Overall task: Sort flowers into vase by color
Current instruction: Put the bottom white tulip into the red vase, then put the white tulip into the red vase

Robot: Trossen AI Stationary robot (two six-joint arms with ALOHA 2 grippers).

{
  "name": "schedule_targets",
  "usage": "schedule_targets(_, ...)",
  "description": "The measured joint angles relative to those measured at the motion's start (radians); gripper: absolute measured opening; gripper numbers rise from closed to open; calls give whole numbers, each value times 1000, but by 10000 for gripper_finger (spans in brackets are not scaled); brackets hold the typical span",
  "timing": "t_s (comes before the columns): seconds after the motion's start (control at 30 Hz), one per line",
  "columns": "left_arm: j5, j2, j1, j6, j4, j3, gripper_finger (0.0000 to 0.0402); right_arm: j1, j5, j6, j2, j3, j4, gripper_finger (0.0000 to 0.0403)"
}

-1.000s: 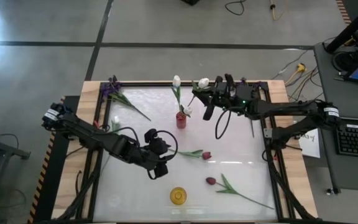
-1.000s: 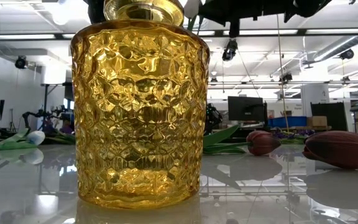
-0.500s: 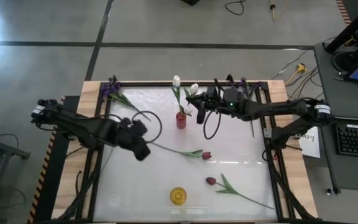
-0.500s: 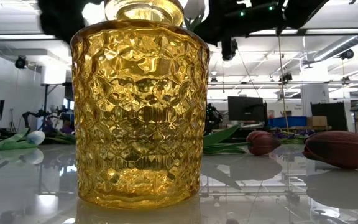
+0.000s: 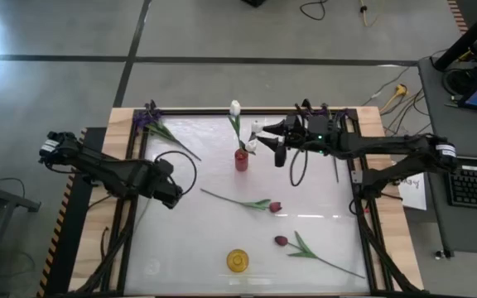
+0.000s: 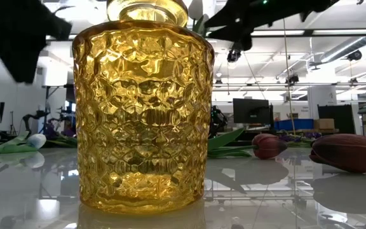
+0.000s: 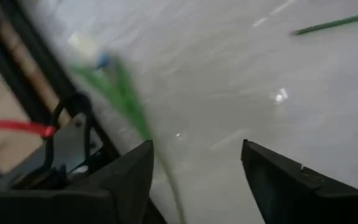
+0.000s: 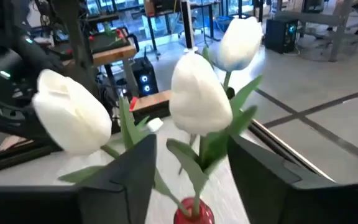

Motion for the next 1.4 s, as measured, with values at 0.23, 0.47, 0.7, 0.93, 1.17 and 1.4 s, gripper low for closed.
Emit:
schedule_targets(0.23, 59, -30, 117, -119, 81, -212, 249, 15, 0, -15, -142, 0, -175, 223)
schedule_targets(0.47, 5, 34, 330, 2, 175, -250, 231, 94, 0, -12, -225, 0, -199, 226)
schedule_targets(0.7, -12, 143, 559, 187, 223, -248, 208, 157, 1, 16, -234, -1, -251, 226)
schedule_targets(0.93, -12, 231, 668, 282, 280, -261, 200, 203, 1, 31, -234, -2, -352, 226)
schedule_targets(1.17, 6, 332, 705, 288, 323, -332, 200, 237, 26, 33, -234, -2, -381, 226)
schedule_targets(1.4, 43, 367, 694, 321, 467, -387, 198, 247, 64, 32, -234, -2, -390, 226)
